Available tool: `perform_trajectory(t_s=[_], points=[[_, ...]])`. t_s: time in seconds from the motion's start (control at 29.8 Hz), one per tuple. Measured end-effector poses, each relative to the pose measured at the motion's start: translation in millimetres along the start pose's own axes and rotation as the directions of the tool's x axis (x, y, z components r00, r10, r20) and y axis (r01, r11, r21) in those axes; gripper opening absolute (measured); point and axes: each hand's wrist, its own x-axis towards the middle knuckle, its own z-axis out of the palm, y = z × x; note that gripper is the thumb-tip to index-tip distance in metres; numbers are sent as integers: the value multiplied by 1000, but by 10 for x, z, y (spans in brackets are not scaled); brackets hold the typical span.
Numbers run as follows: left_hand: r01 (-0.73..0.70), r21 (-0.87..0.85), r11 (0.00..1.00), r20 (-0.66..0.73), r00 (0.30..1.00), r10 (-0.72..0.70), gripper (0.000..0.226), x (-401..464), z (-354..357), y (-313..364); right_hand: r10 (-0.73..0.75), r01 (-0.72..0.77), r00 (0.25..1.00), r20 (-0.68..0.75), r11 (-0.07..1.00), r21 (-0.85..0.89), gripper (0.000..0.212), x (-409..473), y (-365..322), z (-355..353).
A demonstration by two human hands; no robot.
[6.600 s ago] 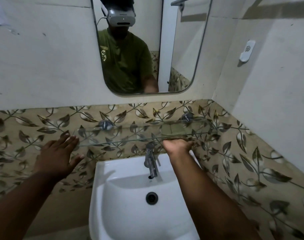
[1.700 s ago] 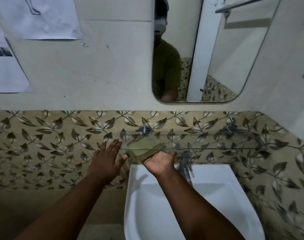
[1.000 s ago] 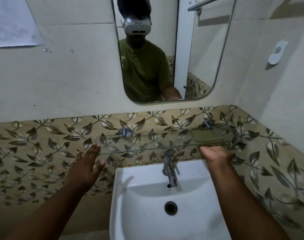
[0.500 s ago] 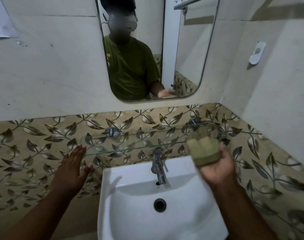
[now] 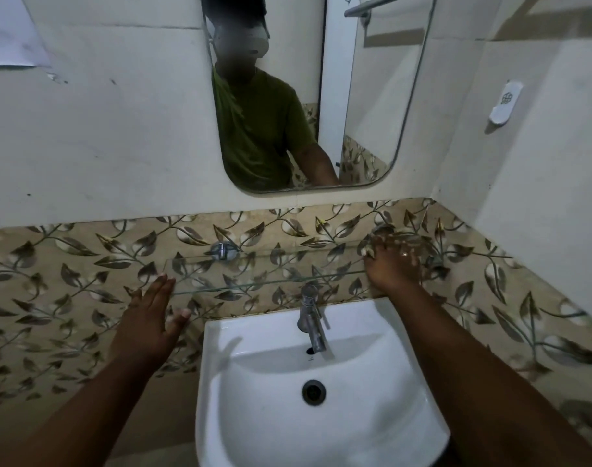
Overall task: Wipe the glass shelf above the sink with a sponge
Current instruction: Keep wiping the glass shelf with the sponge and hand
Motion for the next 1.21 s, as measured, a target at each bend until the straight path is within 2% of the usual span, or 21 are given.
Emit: perform_trajectory(t_s=[0.13,0.34,0.6,0.77,0.97,1.04,1.21], points=[[5,43,999,18,1000,-6,88,-16,23,-51,-66,67,998,16,998,-14,72,-232,-404,76],[1,71,997,20,1000,-2,96,-16,-37,75,-150,150,988,49,989,-4,103,-565,-1113,218],[-24,76,997,42,999,21,93,-32,-87,24,-357,359,931,71,933,-8,113,-905,-2018,434],[-29,74,997,49,998,25,90,-61,-113,-23,-572,579,813,107,813,-57,102,-1071,-2314,533],[-35,72,997,28,999,33,88,-70,-110,-50,-791,797,601,115,585,-148,83,-967,-1855,441],[-31,68,997,10,999,30,86,-80,-99,-57,-780,786,615,115,594,-173,77,-881,-1542,363],[-16,58,998,-32,999,18,83,-64,-37,0,-587,598,801,119,778,-191,83,-536,-616,100]])
